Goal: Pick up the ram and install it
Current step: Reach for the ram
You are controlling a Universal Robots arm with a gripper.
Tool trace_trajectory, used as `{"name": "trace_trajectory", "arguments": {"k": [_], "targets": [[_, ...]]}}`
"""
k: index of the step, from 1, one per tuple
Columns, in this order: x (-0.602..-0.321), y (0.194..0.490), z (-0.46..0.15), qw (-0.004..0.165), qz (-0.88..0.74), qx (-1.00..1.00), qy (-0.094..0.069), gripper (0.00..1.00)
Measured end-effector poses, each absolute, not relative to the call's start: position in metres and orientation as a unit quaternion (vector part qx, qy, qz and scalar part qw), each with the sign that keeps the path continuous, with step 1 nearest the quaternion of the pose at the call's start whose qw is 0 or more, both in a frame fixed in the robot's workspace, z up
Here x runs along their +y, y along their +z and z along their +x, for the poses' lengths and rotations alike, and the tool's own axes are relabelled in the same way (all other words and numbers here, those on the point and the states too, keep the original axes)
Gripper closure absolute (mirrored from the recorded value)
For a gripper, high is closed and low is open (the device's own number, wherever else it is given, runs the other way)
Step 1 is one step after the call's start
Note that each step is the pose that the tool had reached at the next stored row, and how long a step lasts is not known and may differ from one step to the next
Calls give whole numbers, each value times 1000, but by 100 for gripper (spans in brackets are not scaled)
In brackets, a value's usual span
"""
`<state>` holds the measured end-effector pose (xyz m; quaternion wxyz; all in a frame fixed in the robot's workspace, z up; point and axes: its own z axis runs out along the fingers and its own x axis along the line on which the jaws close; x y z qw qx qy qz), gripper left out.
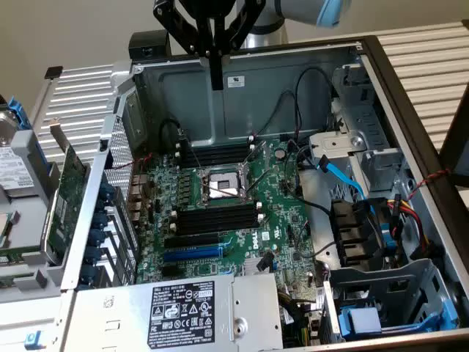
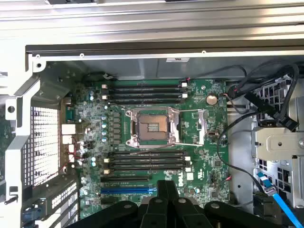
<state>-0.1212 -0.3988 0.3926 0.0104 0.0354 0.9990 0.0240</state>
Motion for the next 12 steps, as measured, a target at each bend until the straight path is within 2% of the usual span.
{"name": "trace_trajectory", "arguments": {"k": [12], "targets": [[-399, 393, -121, 10, 35, 999, 24, 90]]}}
